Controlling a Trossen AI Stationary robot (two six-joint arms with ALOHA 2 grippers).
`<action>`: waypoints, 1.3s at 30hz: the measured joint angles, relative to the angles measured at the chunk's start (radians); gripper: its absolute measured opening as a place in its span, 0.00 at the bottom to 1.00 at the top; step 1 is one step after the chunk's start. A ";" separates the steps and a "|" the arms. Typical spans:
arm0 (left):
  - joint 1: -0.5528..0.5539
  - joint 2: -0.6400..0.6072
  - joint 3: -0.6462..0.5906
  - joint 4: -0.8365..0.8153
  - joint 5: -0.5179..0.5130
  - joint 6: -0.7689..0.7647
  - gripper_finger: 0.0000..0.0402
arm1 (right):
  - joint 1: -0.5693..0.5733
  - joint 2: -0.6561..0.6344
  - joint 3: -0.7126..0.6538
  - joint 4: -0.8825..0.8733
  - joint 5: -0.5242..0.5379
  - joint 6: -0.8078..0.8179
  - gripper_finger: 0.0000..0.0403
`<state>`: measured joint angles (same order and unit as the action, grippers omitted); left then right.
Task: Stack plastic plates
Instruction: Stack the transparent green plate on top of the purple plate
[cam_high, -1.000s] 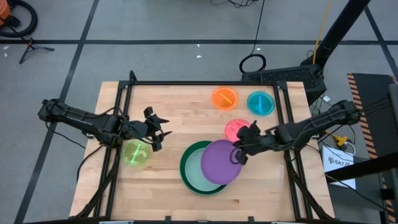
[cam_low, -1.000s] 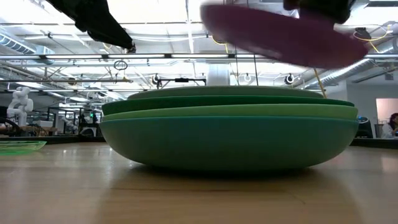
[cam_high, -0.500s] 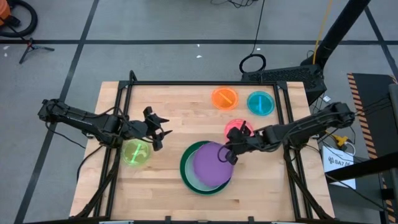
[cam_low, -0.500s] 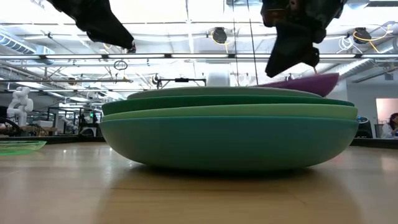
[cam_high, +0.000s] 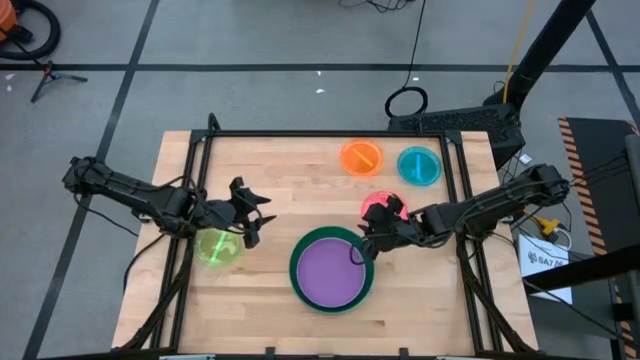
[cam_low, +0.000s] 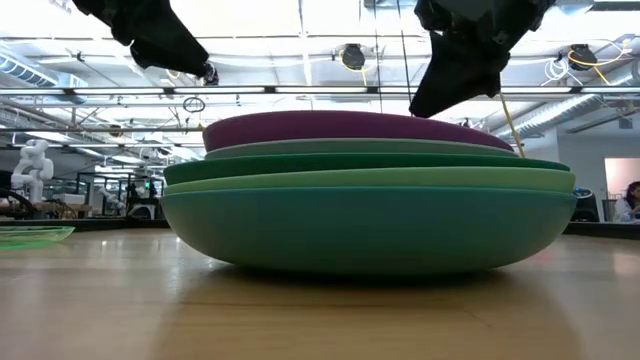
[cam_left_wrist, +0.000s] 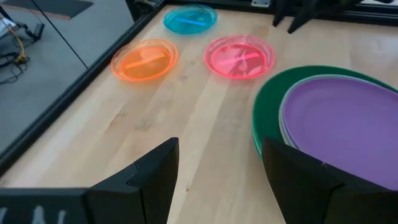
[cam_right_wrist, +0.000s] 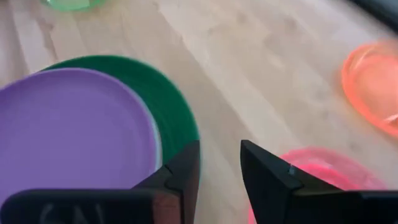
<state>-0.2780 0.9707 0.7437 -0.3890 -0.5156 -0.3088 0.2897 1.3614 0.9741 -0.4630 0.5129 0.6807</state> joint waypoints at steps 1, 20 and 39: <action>-0.005 0.003 0.000 -0.006 0.000 -0.013 0.58 | 0.004 0.000 0.000 0.008 0.021 -0.013 0.27; -0.025 0.101 0.000 -0.343 0.088 -0.504 0.58 | -0.024 0.003 0.000 0.269 0.096 -0.351 0.27; -0.094 0.352 0.000 -0.626 0.386 -0.840 0.58 | -0.158 -0.029 0.001 0.326 0.089 -0.511 0.27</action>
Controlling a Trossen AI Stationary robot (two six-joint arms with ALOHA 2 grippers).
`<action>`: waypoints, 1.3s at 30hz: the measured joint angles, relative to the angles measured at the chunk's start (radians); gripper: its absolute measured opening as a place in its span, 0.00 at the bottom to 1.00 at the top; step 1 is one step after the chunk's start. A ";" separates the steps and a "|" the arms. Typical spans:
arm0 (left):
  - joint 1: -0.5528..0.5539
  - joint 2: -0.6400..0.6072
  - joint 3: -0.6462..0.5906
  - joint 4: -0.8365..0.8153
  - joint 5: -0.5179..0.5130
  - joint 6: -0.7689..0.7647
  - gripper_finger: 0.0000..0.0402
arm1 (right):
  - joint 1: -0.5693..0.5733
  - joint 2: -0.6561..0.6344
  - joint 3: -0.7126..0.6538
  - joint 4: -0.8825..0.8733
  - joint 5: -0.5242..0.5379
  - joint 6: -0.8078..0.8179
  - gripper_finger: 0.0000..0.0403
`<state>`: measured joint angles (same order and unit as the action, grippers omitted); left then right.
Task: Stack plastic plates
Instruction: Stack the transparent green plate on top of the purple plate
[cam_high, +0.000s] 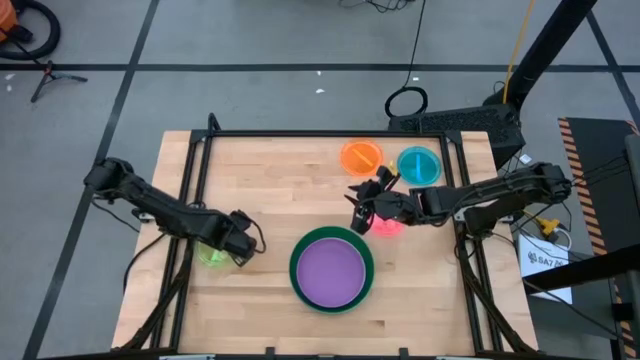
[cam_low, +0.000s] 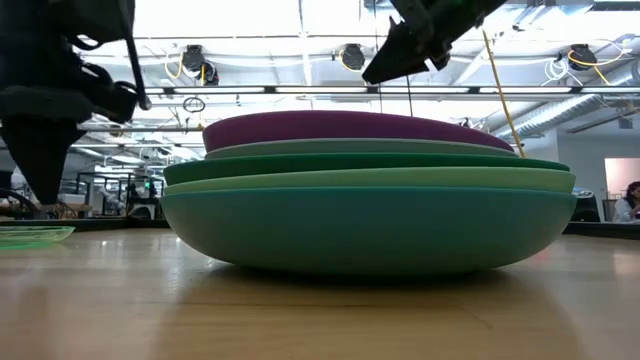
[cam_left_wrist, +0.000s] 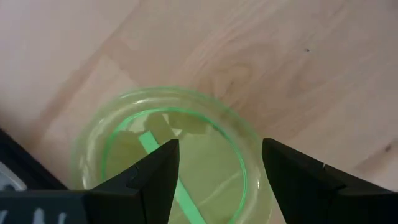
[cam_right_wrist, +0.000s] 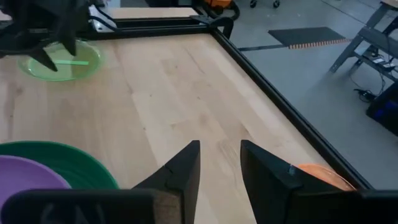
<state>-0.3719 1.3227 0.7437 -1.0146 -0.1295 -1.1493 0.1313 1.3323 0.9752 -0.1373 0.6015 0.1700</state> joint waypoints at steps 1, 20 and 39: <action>-0.007 -0.001 0.000 0.001 0.000 -0.011 0.58 | -0.002 0.000 0.000 -0.002 0.000 0.000 0.27; -0.102 0.138 0.000 0.030 0.029 -0.093 0.58 | -0.004 0.000 0.000 -0.009 -0.004 -0.001 0.27; -0.102 0.212 0.000 0.063 0.014 -0.073 0.58 | -0.004 0.000 0.000 -0.009 -0.004 -0.002 0.27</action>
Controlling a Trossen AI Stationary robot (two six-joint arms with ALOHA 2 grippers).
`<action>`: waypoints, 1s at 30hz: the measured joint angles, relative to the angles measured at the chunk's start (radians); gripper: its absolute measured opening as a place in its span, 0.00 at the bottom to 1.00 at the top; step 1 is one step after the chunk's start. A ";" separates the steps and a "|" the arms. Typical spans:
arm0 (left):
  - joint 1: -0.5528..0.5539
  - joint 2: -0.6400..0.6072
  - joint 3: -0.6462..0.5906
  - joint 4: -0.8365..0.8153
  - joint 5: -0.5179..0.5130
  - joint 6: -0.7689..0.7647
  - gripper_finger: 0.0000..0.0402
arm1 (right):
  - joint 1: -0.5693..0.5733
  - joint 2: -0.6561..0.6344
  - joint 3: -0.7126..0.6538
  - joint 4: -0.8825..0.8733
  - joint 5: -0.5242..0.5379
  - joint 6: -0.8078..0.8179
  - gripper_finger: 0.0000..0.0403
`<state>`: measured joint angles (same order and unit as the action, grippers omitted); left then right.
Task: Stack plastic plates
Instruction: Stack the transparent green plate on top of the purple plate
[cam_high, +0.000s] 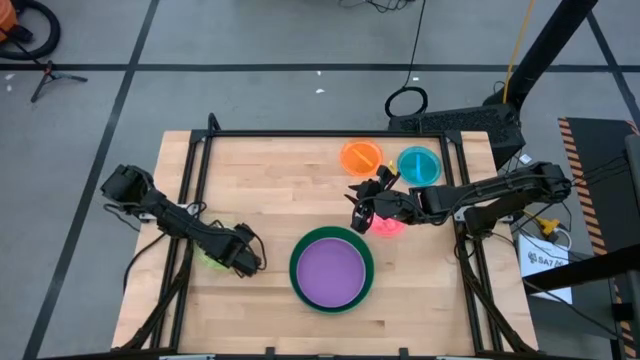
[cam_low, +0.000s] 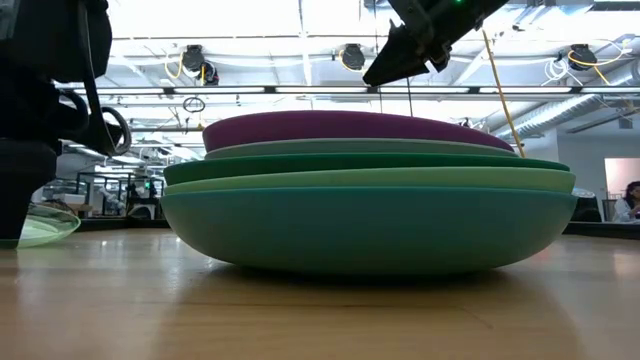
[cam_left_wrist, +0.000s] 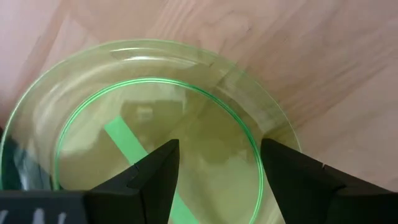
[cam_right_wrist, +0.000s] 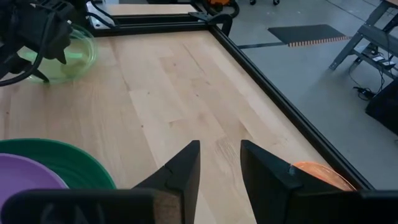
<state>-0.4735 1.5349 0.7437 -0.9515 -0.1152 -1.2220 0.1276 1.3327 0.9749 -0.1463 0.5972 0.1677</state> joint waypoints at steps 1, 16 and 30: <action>0.000 0.000 0.000 0.016 -0.006 0.011 0.58 | 0.000 0.000 0.000 0.000 0.000 0.000 0.27; 0.024 -0.037 0.035 0.076 -0.054 0.180 0.58 | 0.000 0.000 0.000 0.000 0.000 -0.005 0.27; -0.212 -0.064 0.054 0.117 -0.086 0.309 0.58 | 0.000 0.000 0.000 -0.001 0.000 0.000 0.27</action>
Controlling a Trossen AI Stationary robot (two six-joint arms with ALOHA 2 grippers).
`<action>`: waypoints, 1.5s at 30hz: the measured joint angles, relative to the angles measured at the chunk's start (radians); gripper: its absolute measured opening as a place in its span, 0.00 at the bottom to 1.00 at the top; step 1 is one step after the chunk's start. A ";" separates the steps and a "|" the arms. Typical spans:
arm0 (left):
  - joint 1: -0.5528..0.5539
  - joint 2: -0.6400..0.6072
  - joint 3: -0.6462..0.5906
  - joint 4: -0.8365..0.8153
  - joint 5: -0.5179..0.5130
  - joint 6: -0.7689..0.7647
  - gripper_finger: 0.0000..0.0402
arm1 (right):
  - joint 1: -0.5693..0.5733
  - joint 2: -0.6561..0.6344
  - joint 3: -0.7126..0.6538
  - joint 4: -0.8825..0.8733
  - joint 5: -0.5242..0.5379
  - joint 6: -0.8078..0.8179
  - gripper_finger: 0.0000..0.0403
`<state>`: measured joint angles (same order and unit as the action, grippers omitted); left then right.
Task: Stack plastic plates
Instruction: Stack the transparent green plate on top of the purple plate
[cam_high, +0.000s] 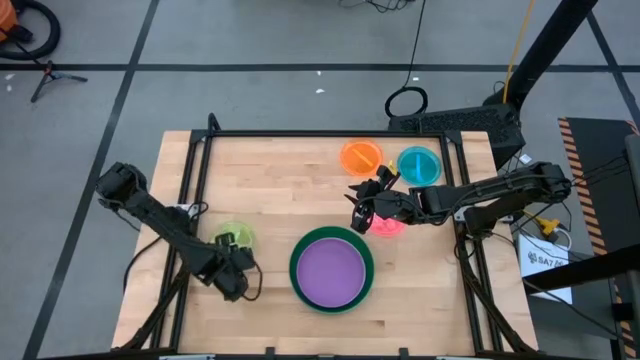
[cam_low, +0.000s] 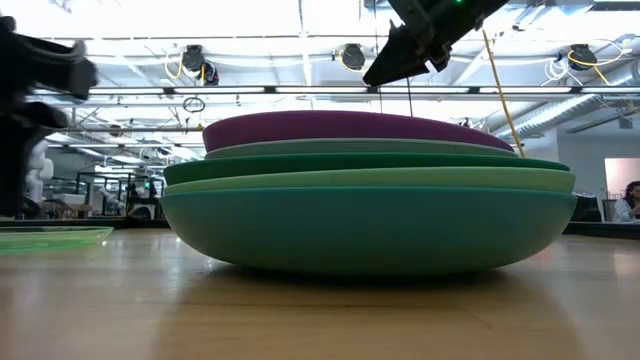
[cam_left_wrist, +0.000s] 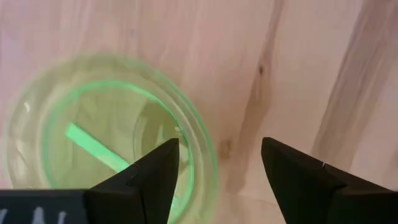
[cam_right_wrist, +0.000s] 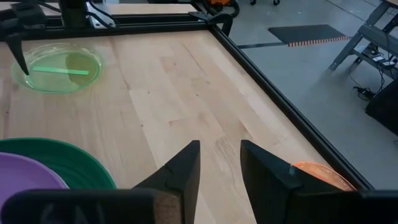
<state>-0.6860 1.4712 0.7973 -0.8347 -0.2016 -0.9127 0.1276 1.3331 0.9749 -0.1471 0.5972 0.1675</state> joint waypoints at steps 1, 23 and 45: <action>-0.016 0.000 -0.004 0.005 -0.001 -0.031 0.58 | 0.000 0.000 0.000 0.000 0.000 0.000 0.27; -0.105 0.000 -0.021 0.021 -0.166 -0.144 0.58 | 0.000 0.000 0.000 0.007 0.000 0.000 0.27; -0.103 -0.002 -0.171 0.142 -0.179 -0.259 0.58 | -0.002 0.000 0.000 0.008 0.000 0.000 0.27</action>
<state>-0.7895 1.4693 0.6262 -0.6931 -0.3807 -1.1716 0.1257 1.3331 0.9746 -0.1394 0.5972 0.1673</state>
